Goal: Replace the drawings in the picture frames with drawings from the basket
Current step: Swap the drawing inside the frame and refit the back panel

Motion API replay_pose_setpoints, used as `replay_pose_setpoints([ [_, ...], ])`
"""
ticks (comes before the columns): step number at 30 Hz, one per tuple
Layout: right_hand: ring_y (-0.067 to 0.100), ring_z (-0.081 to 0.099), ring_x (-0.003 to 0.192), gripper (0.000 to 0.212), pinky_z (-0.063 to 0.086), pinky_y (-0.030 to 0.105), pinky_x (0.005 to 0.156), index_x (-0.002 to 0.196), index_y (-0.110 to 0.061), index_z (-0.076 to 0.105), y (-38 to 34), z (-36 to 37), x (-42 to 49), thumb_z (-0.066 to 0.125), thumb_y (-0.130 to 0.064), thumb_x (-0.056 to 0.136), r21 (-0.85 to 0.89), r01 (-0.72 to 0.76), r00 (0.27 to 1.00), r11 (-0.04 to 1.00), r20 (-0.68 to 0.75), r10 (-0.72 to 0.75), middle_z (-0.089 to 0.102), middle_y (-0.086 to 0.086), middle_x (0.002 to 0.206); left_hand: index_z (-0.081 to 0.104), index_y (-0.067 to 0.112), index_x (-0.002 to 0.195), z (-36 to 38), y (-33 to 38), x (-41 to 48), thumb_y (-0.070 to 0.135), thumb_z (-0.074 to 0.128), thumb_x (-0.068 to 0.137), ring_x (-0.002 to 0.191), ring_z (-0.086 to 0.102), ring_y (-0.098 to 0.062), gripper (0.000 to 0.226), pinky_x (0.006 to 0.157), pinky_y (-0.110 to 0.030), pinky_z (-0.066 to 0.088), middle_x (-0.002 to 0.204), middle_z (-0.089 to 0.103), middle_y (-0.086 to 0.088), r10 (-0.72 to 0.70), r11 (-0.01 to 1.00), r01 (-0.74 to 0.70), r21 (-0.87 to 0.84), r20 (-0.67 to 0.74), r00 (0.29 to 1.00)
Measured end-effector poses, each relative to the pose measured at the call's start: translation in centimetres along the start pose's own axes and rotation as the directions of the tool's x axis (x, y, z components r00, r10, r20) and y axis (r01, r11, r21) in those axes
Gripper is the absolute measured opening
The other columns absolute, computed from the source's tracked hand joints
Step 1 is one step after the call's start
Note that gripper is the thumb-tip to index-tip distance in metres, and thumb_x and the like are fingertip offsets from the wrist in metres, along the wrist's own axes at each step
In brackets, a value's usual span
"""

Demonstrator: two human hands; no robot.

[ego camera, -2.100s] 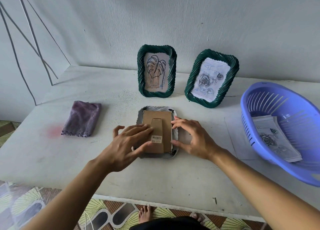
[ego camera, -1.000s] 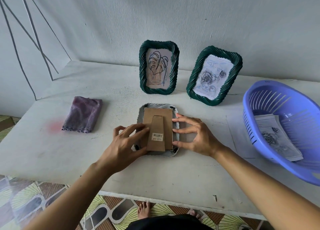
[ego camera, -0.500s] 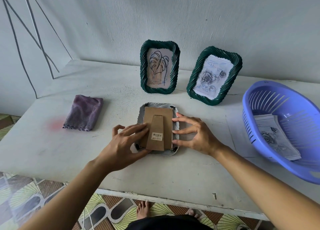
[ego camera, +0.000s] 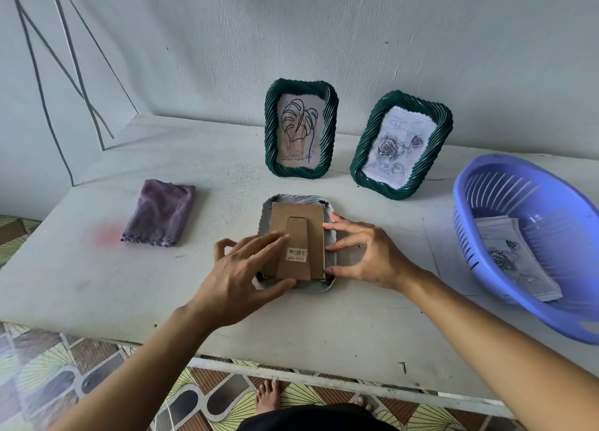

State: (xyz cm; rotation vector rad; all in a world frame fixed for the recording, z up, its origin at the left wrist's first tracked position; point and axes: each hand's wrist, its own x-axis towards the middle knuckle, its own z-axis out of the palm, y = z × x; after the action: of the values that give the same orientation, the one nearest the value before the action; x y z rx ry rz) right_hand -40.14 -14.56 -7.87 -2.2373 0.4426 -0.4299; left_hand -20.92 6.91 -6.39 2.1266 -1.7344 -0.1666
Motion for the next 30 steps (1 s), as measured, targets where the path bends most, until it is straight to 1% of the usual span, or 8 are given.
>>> replay_pose_setpoints([
  [3, -0.001, 0.041, 0.139, 0.037, 0.035, 0.029, 0.116, 0.095, -0.015, 0.081, -0.1, 0.1, 0.0, 0.094, -0.030, 0.063, -0.001, -0.009, 1.000, 1.000, -0.005, 0.009, 0.061, -0.003, 0.137, 0.030, 0.049, 0.152, 0.2, 0.1, 0.0, 0.076, 0.027, 0.095, 0.143, 0.035, -0.006, 0.063, 0.106, -0.045, 0.025, 0.157, 0.039, 0.014, -0.014, 1.000, 0.015, -0.021, 0.012, 1.000],
  [8, -0.001, 0.041, 0.138, 0.037, 0.034, 0.024, 0.116, 0.095, -0.014, 0.080, -0.3, 0.4, -0.2, 0.094, -0.028, 0.063, 0.032, -0.014, 1.000, 0.999, -0.024, 0.015, 0.061, -0.002, 0.137, 0.036, 0.049, 0.149, 0.1, 0.6, 0.1, 0.073, 0.024, 0.097, 0.140, 0.037, -0.003, 0.058, 0.106, -0.044, 0.025, 0.151, 0.046, 0.016, -0.049, 0.994, 0.045, -0.101, -0.038, 0.998],
  [12, -0.001, 0.040, 0.139, 0.034, 0.034, 0.030, 0.117, 0.092, -0.016, 0.081, -0.3, 0.3, -0.3, 0.093, -0.030, 0.064, 0.058, -0.022, 1.000, 0.998, -0.011, 0.023, 0.061, -0.005, 0.137, 0.041, 0.046, 0.147, 0.3, 1.1, 0.1, 0.072, 0.027, 0.097, 0.139, 0.038, -0.002, 0.058, 0.108, -0.048, 0.026, 0.149, 0.050, 0.016, -0.086, 0.985, 0.074, -0.158, -0.070, 0.994],
  [16, -0.001, 0.038, 0.140, 0.031, 0.032, 0.037, 0.119, 0.091, -0.016, 0.081, -0.4, 0.1, -0.5, 0.089, -0.034, 0.067, 0.114, -0.039, 0.999, 0.993, 0.012, 0.038, 0.059, -0.008, 0.139, 0.044, 0.043, 0.147, 0.6, 1.6, 0.1, 0.073, 0.029, 0.095, 0.141, 0.036, 0.000, 0.061, 0.106, -0.039, 0.021, 0.146, 0.054, 0.011, -0.147, 0.961, 0.123, -0.247, -0.078, 0.986],
  [21, 0.000, 0.038, 0.141, 0.035, 0.032, 0.042, 0.119, 0.093, -0.017, 0.081, -0.3, 0.1, -0.4, 0.084, -0.041, 0.068, 0.113, -0.040, 0.999, 0.993, 0.018, 0.038, 0.059, -0.008, 0.139, 0.039, 0.048, 0.148, 0.2, 1.4, 0.0, 0.077, 0.027, 0.093, 0.140, 0.026, 0.012, 0.062, 0.105, -0.037, 0.019, 0.151, 0.043, 0.019, -0.106, 0.982, 0.100, -0.158, -0.031, 0.994],
  [26, 0.000, 0.040, 0.139, 0.021, 0.035, 0.041, 0.117, 0.087, -0.017, 0.082, -0.2, 0.3, -0.4, 0.088, -0.028, 0.070, 0.099, -0.037, 0.999, 0.994, -0.007, 0.037, 0.061, -0.008, 0.136, 0.032, 0.049, 0.150, -0.5, 0.2, 0.0, 0.083, 0.024, 0.090, 0.148, 0.016, 0.006, 0.070, 0.107, -0.038, 0.012, 0.161, 0.024, 0.021, -0.042, 0.997, 0.051, -0.066, 0.129, 0.991],
  [28, 0.001, 0.040, 0.140, 0.017, 0.035, 0.038, 0.117, 0.083, -0.018, 0.082, -0.3, 0.4, -0.4, 0.089, -0.026, 0.070, 0.108, -0.041, 0.999, 0.993, -0.007, 0.042, 0.061, -0.007, 0.136, 0.022, 0.049, 0.154, -0.6, 0.0, 0.0, 0.081, 0.026, 0.090, 0.148, 0.016, 0.006, 0.072, 0.106, -0.037, 0.012, 0.161, 0.023, 0.022, -0.026, 0.998, 0.034, -0.058, 0.133, 0.991],
  [30, 0.000, 0.038, 0.141, 0.011, 0.033, 0.035, 0.118, 0.078, -0.019, 0.082, -0.5, 0.4, -0.5, 0.089, -0.023, 0.070, 0.113, -0.050, 0.999, 0.992, 0.005, 0.050, 0.060, -0.006, 0.138, 0.024, 0.047, 0.154, -0.6, -0.1, -0.2, 0.078, 0.029, 0.091, 0.148, 0.022, 0.001, 0.070, 0.105, -0.038, 0.016, 0.161, 0.024, 0.021, 0.000, 0.999, 0.005, -0.039, 0.113, 0.994],
])
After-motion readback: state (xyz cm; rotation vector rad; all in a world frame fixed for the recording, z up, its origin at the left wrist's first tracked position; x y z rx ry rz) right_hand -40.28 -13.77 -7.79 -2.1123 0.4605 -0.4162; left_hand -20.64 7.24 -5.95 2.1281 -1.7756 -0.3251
